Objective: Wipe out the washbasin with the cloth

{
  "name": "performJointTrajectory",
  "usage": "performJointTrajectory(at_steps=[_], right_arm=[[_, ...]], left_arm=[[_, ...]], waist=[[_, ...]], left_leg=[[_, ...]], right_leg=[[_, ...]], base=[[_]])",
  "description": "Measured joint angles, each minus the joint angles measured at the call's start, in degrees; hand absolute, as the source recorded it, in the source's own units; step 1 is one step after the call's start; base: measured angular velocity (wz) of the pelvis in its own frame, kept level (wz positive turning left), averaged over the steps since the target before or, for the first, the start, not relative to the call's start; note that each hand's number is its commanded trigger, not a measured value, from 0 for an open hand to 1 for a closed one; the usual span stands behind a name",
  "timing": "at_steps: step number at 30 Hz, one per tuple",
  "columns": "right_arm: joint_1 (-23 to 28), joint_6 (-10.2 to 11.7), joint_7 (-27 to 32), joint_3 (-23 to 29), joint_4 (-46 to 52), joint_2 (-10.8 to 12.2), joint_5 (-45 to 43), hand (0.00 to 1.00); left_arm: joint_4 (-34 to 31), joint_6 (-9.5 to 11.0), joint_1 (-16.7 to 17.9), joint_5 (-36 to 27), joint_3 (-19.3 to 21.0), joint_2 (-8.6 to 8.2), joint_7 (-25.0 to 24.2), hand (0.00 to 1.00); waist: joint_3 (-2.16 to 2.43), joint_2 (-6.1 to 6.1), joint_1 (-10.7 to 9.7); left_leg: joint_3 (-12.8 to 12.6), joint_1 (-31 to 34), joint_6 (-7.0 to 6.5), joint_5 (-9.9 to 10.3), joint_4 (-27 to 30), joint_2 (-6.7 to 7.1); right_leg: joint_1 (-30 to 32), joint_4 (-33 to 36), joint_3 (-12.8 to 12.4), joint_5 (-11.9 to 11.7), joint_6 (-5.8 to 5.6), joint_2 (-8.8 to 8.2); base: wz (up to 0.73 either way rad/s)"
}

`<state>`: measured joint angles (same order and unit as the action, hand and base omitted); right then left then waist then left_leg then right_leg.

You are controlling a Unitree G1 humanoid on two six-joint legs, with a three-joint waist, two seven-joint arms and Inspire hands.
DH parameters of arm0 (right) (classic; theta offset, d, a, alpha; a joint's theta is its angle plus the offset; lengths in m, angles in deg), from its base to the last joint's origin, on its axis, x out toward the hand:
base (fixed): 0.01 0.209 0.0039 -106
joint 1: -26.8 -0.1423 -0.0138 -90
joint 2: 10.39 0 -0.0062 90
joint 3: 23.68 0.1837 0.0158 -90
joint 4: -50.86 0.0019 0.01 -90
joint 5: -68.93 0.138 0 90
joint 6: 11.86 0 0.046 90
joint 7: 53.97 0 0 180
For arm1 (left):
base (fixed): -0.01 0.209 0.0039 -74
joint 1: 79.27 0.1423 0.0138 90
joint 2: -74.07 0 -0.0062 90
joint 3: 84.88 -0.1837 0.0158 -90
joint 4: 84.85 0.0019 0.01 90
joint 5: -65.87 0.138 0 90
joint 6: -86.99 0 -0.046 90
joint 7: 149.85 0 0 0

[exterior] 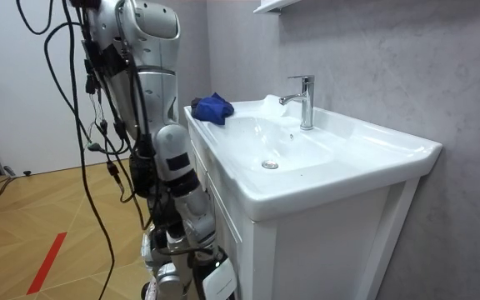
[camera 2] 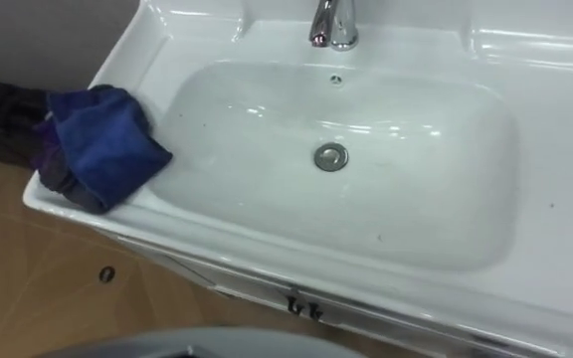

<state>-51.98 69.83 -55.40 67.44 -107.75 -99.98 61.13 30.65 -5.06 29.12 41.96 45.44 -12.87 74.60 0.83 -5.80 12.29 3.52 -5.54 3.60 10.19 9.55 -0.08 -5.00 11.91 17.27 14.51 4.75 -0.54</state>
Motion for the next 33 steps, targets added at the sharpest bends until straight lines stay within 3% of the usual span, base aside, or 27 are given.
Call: performJointTrajectory(at_steps=[4, 6, 7, 8, 14, 16, 20, 24, 29, 33], right_arm=[[0.6, -1.2, -0.1, -0.6, 0.1, 0.4, 0.6, 0.0], [0.7, -1.3, -0.3, -0.4, 0.1, 0.5, 0.7, 0.0], [0.8, -1.3, -0.3, -0.5, 0.0, 0.6, 0.9, 0.0], [0.8, -1.3, -0.4, -0.4, -0.1, 0.8, 0.7, 0.0], [0.6, -1.7, -1.2, -0.4, -0.6, 1.2, 0.6, 0.0], [0.5, -1.6, -1.4, -0.4, -0.7, 1.3, 0.4, 0.0], [0.5, -1.5, -3.5, -0.4, -1.5, 1.5, -0.1, 0.0], [0.0, -1.6, -3.8, -0.4, -2.7, 1.6, 0.0, 0.0], [-1.1, -1.5, -3.8, -1.1, -3.7, 2.9, -1.3, 0.0], [-1.4, -1.1, -3.7, -1.3, -4.4, 3.4, -1.5, 0.0]], left_arm=[[9.6, 0.0, 1.9, -11.4, 0.0, -0.8, -1.2, 0.0], [14.3, 0.0, 2.7, -15.1, 0.0, -1.85, -2.5, 0.0], [16.1, 0.0, 3.6, -17.3, -0.3, -3.25, -2.6, 0.0], [18.3, 0.0, 4.6, -18.4, -2.1, -4.5, -3.1, 0.0], [34.6, -0.5, 4.6, -19.3, -8.4, -7.69, -8.7, 0.0], [38.4, -0.6, 4.7, -18.8, -11.3, -7.97, -11.2, 0.0], [41.5, -2.7, 3.4, -10.2, -15.1, -8.82, -17.2, 0.0], [41.6, -3.3, 2.5, -2.2, -20.2, -8.82, -22.3, 0.0], [41.6, -5.1, -1.9, 7.8, -28.9, -8.89, -29.4, 0.0], [41.4, -5.2, -4.6, 12.5, -31.3, -8.92, -33.0, 0.0]], waist=[[-0.26, 0.81, 0.8], [-0.21, 1.19, 0.9], [-0.19, 1.54, 0.6], [-0.2, 1.91, 0.3], [-0.41, 2.68, -0.8], [-0.43, 2.75, -1.6], [-0.59, 3.05, -3.2], [-0.84, 3.64, -5.9], [-1.02, 4.59, -8.1], [-1.08, 4.77, -9.2]], left_leg=[[0.0, 0.1, -0.22, 0.1, 0.0, 0.14], [0.0, -0.1, -0.6, 0.4, 0.1, 0.12], [-0.1, -0.1, -0.83, 0.5, 0.1, 0.11], [-0.2, 0.0, -0.95, 0.6, 0.1, 0.1], [-0.2, -0.9, -1.33, 0.9, 0.0, 0.07], [-0.4, -1.2, -1.35, 0.9, 0.0, 0.07], [-1.1, -1.0, -1.35, 0.9, 0.1, -0.11], [-1.9, -1.0, -1.35, 0.9, 0.0, -0.17], [-3.9, -1.3, -1.36, 0.9, 0.0, -0.3], [-6.6, -1.9, -1.45, 0.9, 0.0, -0.44]], right_leg=[[-0.1, 0.0, 0.4, 0.1, -0.19, -0.23], [-0.1, 0.0, 0.1, 0.1, -0.2, -0.22], [-0.1, -0.1, 0.1, 0.1, -0.24, -0.22], [-0.1, -0.1, 0.1, 0.1, -0.28, -0.22], [-1.2, -0.5, 0.0, 0.1, -0.52, -0.18], [-1.4, -0.5, -0.1, 0.1, -0.59, -0.17], [-1.1, -0.2, -0.2, 0.2, -0.55, -0.11], [-1.1, -0.2, -0.3, 0.2, -0.55, -0.13], [-1.0, -0.1, -1.8, 0.0, -0.56, -0.05], [-1.0, -0.2, -3.3, 0.0, -0.6, -0.05]], base=[[0.0], [-0.07], [-0.06], [-0.03], [0.01], [0.03], [0.0], [-0.02], [-0.16], [-0.26]])
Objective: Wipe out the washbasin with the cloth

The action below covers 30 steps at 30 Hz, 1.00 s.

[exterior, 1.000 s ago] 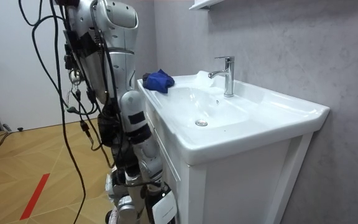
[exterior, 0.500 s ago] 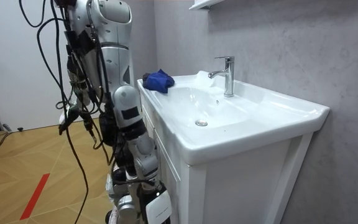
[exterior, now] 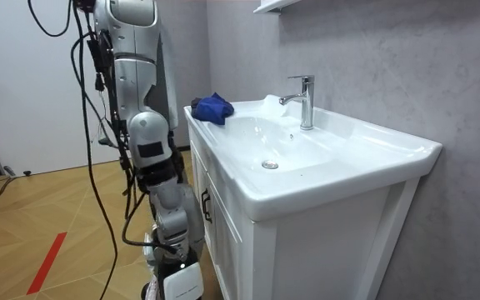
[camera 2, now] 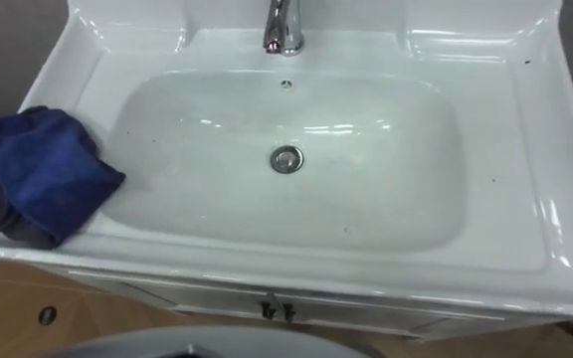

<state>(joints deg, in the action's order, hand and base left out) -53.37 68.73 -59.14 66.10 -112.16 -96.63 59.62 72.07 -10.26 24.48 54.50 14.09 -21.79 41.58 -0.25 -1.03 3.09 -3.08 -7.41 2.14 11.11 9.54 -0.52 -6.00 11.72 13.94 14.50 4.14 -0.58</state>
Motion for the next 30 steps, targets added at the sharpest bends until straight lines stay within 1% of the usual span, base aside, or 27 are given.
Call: performJointTrajectory(at_steps=[2, 3, 5, 7, 9, 10, 11, 13, 15, 17, 19, 20, 24, 25, 26, 30], right_arm=[[-0.2, -0.2, 0.0, -0.4, -0.1, 0.1, 0.0, 0.0], [-0.3, -0.3, -0.1, -0.8, -0.1, 0.2, 0.0, 0.0], [-0.7, -0.7, -0.6, -0.8, -0.1, 0.6, 0.0, 0.0], [-0.7, -0.9, -1.0, -0.8, -0.1, 0.9, 0.0, 0.0], [-0.8, -1.8, -1.3, -0.9, -0.1, 1.0, 0.1, 0.0], [-0.8, -2.0, -1.3, -1.1, -0.1, 1.0, 0.2, 0.0], [-0.8, -2.0, -1.3, -1.3, -0.4, 1.1, 0.2, 0.0], [-0.8, -2.0, -1.5, -1.5, -0.5, 1.5, 0.2, 0.0], [-0.8, -2.4, -1.9, -1.5, -0.6, 1.7, 0.2, 0.0], [-0.8, -2.8, -1.9, -2.0, -0.6, 1.8, 0.2, 0.0], [-0.8, -3.2, -2.0, -2.3, -0.6, 1.9, -0.1, 0.0], [-0.9, -3.2, -2.0, -2.5, -0.7, 2.0, -0.5, 0.0], [-0.9, -3.4, -2.3, -2.5, -1.1, 2.5, -2.2, 0.0], [-0.9, -3.7, -2.6, -2.6, -1.1, 2.6, -2.3, 0.0], [-0.9, -3.9, -2.7, -2.7, -1.1, 2.6, -2.3, 0.0], [-0.7, -4.1, -3.3, -3.0, -0.8, 2.8, -2.1, 0.0]], left_arm=[[-0.4, -0.4, -0.7, 1.3, -1.1, -0.04, -1.2, 0.0], [-0.6, -1.0, -0.9, 2.5, -1.8, -0.05, -1.9, 0.0], [-0.9, -2.2, -1.0, 4.9, -2.5, -0.24, -2.7, 0.0], [-0.9, -2.9, -1.1, 6.1, -2.5, -0.3, -3.4, 0.0], [-0.8, -3.4, -1.1, 7.8, -2.7, -0.3, -3.8, 0.0], [-0.7, -3.8, -1.0, 9.2, -3.4, -0.3, -4.2, 0.0], [-0.5, -4.2, -1.0, 10.4, -3.8, -0.3, -4.6, 0.0], [-0.5, -4.8, -1.0, 11.8, -4.8, -0.28, -5.5, 0.0], [-0.5, -5.3, -1.0, 13.4, -4.9, -0.34, -6.5, 0.0], [-0.5, -6.4, -1.0, 14.9, -5.0, -0.38, -7.3, 0.0], [-0.5, -6.7, -1.1, 16.0, -5.3, -0.37, -7.3, 0.0], [-0.5, -6.7, -1.8, 16.2, -6.0, -0.36, -7.4, 0.0], [-0.5, -7.0, -3.0, 17.4, -7.3, -0.39, -8.1, 0.0], [-0.5, -7.0, -3.2, 18.1, -7.8, -0.4, -8.2, 0.0], [-0.5, -7.0, -3.2, 19.2, -8.1, -0.45, -8.3, 0.0], [-0.5, -7.0, -3.0, 22.2, -8.5, -0.51, -8.7, 0.0]], waist=[[-0.01, 0.15, -1.2], [-0.02, 0.35, -1.9], [-0.2, 0.87, -2.7], [-0.2, 1.17, -3.1], [-0.23, 1.49, -3.3], [-0.19, 1.64, -3.3], [-0.18, 1.65, -3.3], [-0.21, 1.78, -3.4], [-0.26, 1.96, -3.5], [-0.28, 1.91, -3.7], [-0.27, 1.91, -4.5], [-0.28, 1.96, -4.7], [-0.3, 2.1, -4.8], [-0.31, 2.14, -4.8], [-0.31, 2.15, -4.7], [-0.36, 2.44, -4.7]], left_leg=[[0.0, -0.1, -0.21, 0.1, -0.1, 0.03], [0.0, -0.3, -0.22, 0.1, -0.1, 0.05], [0.0, -0.4, -0.23, 0.1, -0.1, 0.04], [-0.1, -0.4, -0.44, 0.3, -0.1, -0.03], [-0.4, -0.6, -0.49, 0.4, -0.1, -0.1], [-1.1, -1.0, -0.55, 0.5, -0.1, -0.21], [-1.6, -1.2, -0.64, 0.8, -0.1, -0.43], [-1.6, -1.5, -0.66, 1.0, -0.1, -0.65], [-1.6, -1.9, -0.67, 1.1, -0.2, -0.72], [-1.7, -2.2, -0.7, 1.4, -0.1, -0.74], [-1.9, -2.3, -0.79, 1.7, 0.0, -0.84], [-2.2, -2.3, -0.79, 1.7, 0.0, -0.84], [-2.6, -2.4, -0.79, 1.7, 0.0, -0.84], [-3.0, -2.7, -0.79, 1.7, 0.0, -0.84], [-3.2, -3.0, -0.79, 1.7, 0.0, -0.85], [-3.3, -3.2, -0.79, 1.7, 0.0, -0.86]], right_leg=[[-0.1, 0.0, -0.1, 0.0, -0.05, 0.0], [-0.1, 0.1, -0.2, 0.0, -0.08, 0.03], [0.1, 0.2, -1.1, -0.1, -0.09, 0.1], [0.2, 0.2, -1.6, -0.1, -0.09, 0.23], [0.2, 0.2, -2.1, -0.1, -0.09, 0.33], [0.1, 0.2, -2.7, -0.1, -0.09, 0.44], [0.0, 0.2, -3.0, -0.1, -0.09, 0.66], [0.0, 0.2, -3.2, -0.1, -0.09, 0.85], [-0.1, 0.2, -3.7, -0.1, -0.08, 0.95], [-0.5, 0.3, -4.4, -0.1, -0.08, 1.18], [-0.6, 0.4, -4.5, -0.1, -0.08, 1.31], [-0.4, 0.7, -4.6, -0.1, -0.08, 1.29], [-0.1, 1.2, -5.2, -0.1, -0.08, 1.32], [-0.1, 1.3, -5.5, -0.1, -0.08, 1.32], [-0.1, 1.1, -6.0, -0.1, -0.09, 1.37], [-0.3, 1.0, -6.2, -0.1, -0.11, 1.42]], base=[[-0.05], [-0.1], [-0.19], [-0.16], [-0.15], [-0.2], [-0.19], [-0.08], [-0.11], [-0.16], [-0.05], [-0.04], [-0.07], [-0.13], [-0.16], [-0.04]])
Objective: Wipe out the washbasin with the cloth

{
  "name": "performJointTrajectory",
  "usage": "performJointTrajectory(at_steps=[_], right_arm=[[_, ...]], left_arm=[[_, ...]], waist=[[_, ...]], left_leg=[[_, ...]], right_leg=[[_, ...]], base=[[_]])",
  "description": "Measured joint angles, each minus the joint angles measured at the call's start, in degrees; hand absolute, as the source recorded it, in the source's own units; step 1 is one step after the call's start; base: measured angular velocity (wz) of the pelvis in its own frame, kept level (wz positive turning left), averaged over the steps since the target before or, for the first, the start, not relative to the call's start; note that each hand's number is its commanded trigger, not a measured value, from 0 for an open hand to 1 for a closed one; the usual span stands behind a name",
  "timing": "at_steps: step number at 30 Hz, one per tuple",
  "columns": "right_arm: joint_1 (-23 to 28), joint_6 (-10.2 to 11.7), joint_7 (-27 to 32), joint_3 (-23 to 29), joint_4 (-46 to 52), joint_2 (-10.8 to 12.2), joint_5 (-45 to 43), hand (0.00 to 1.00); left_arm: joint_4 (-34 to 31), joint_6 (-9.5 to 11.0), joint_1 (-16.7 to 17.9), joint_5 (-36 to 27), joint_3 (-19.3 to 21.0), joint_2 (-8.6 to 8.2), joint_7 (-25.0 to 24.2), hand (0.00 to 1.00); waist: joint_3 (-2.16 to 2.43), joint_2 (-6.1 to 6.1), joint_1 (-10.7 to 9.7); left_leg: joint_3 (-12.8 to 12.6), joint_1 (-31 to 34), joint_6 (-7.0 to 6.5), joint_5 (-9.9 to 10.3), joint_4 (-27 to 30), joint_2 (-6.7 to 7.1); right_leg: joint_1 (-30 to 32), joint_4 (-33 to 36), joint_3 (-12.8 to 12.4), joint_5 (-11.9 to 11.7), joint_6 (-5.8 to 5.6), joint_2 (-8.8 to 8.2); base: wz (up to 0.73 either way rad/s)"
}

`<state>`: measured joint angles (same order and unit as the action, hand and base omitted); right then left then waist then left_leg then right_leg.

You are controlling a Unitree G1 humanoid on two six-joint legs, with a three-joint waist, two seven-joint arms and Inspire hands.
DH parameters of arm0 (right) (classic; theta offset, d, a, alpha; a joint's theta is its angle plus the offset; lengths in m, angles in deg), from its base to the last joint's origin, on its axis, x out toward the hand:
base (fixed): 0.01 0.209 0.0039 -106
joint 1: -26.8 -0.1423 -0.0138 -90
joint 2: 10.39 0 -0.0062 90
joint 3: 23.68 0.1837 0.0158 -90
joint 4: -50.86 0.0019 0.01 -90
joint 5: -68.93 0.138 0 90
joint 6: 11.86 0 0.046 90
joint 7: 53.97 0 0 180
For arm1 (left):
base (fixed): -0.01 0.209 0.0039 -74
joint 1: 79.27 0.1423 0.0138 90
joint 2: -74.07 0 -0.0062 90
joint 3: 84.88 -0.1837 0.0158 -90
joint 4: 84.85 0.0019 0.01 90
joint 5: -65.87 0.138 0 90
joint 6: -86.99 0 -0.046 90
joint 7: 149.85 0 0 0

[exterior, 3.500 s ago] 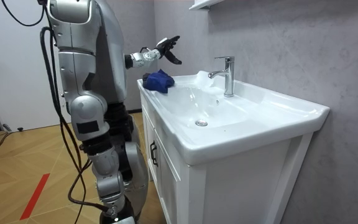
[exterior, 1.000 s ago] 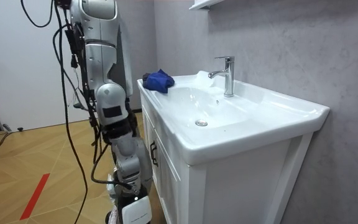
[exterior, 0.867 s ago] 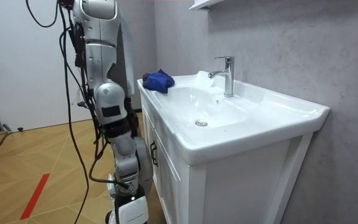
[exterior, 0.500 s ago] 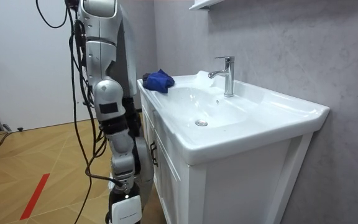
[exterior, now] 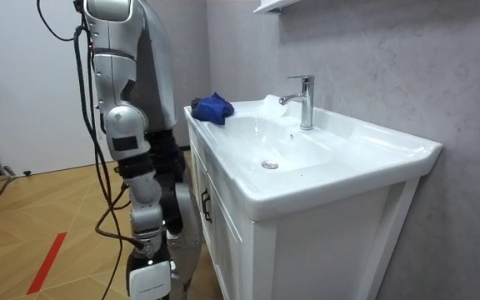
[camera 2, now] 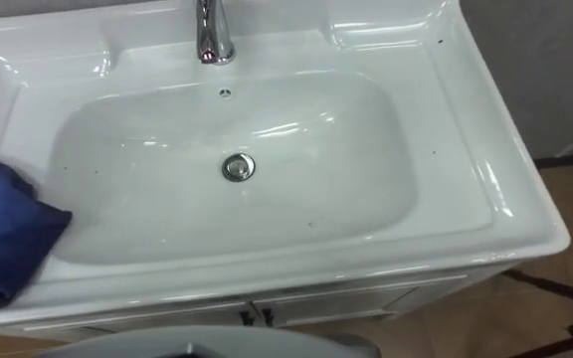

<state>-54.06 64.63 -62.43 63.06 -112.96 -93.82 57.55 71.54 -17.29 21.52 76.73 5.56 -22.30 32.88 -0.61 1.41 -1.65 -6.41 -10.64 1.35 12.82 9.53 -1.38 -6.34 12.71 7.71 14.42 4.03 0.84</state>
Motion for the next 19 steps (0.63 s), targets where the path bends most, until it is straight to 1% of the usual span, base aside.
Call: performJointTrajectory(at_steps=[2, 8, 12, 18, 19], right_arm=[[-0.1, -0.3, -0.5, -0.1, 0.1, 0.1, 0.1, 0.0], [-0.2, -0.4, -0.4, -0.6, 0.4, 0.4, 0.0, 0.0], [-0.8, -0.4, -0.4, -1.1, 0.3, 0.4, 0.0, 0.0], [-2.1, -0.3, -0.4, -1.2, 0.1, 0.4, 0.0, 0.0], [-2.3, -0.3, -0.3, -1.2, 0.1, 0.4, 0.1, 0.0]], left_arm=[[0.0, -0.4, 0.2, 0.1, -0.8, 0.02, -0.7, 0.0], [-0.1, -1.9, 1.2, 0.1, -0.7, 0.01, -1.3, 0.0], [-0.1, -2.0, 1.2, 0.0, -0.8, 0.03, -2.2, 0.0], [0.0, -1.9, 0.5, 0.1, -0.9, 0.03, -2.7, 0.0], [-0.1, -2.0, 0.5, 0.1, -0.9, 0.03, -3.1, 0.0]], waist=[[0.01, 0.06, 0.1], [0.11, 0.11, 0.4], [0.26, -0.09, 0.4], [0.23, -0.2, 0.2], [0.38, -0.59, 0.2]], left_leg=[[-0.2, 0.0, 0.0, 0.0, 0.0, -0.03], [-0.6, -0.1, 0.0, 0.0, 0.0, -0.08], [-0.4, -0.1, 0.0, 0.0, 0.0, -0.1], [-0.2, 0.0, 0.0, 0.0, 0.0, -0.16], [-0.1, 0.0, 0.0, 0.0, 0.0, -0.16]], right_leg=[[0.2, 0.0, -0.6, -0.1, -0.06, 0.22], [0.4, -0.1, -1.2, -0.1, 0.02, 0.35], [0.3, -0.1, -1.2, -0.3, 0.04, 0.32], [-0.1, -0.1, -1.0, -0.3, 0.06, 0.3], [-0.2, -0.1, -1.0, -0.3, 0.06, 0.31]], base=[[-0.05], [-0.07], [-0.01], [0.0], [0.0]])
